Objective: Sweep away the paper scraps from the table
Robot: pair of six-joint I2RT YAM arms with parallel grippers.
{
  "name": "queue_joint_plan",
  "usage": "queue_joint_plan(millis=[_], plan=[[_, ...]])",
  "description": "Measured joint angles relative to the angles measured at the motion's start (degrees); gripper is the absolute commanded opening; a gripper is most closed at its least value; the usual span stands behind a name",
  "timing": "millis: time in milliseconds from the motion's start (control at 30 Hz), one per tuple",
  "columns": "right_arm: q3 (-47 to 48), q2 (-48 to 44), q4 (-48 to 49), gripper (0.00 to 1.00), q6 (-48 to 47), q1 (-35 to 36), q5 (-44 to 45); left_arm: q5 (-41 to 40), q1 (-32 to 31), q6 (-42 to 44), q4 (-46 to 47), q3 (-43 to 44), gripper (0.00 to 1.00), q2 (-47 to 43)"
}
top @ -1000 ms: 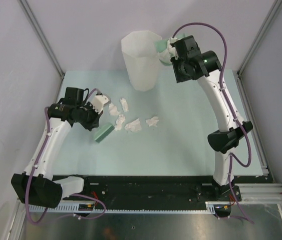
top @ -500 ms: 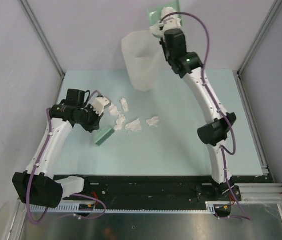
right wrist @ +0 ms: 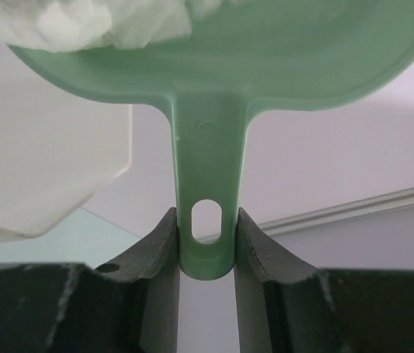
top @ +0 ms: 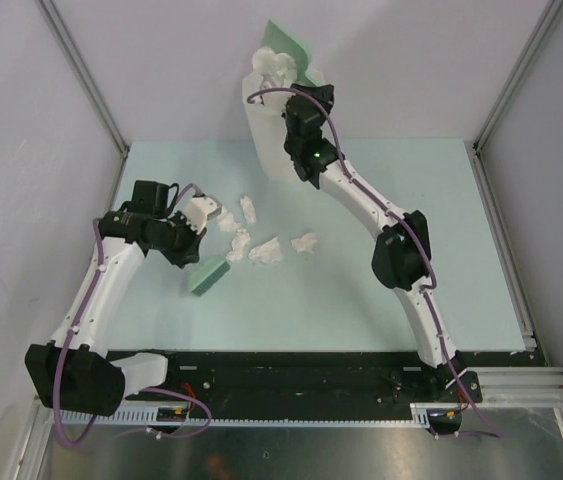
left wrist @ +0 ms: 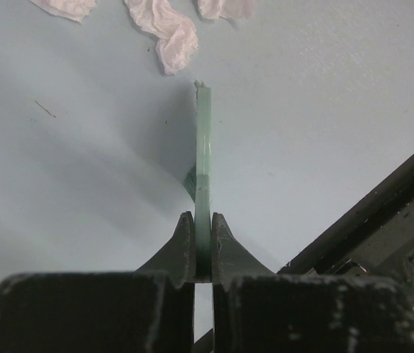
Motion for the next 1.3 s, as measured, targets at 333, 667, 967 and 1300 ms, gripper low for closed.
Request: queue_joint_plan(millis=[333,667,967,1300], plan=[[-10.3,-0.9,19.1,0.05,-29.0,-2.3,1.7,0.9,0.1,0.0,0.0,-0.2,0.00,0.0],[-10.6,-5.8,24.9,0.00,-32.3,-1.4,2.7,1.0,0.2,0.0,0.1,-0.5,0.00,-0.3],[-18.3,-24.9,4.9,0.00,-2.8,4.4,2.3,1.4,0.3,-0.3,0.5,-0.7,0.00,-1.3],[-40.7,-57.5,-23.5,0.00,40.3,6.9,-11.3,5.8,0.2,-1.8,0.4,3.3,0.00,-0.7]])
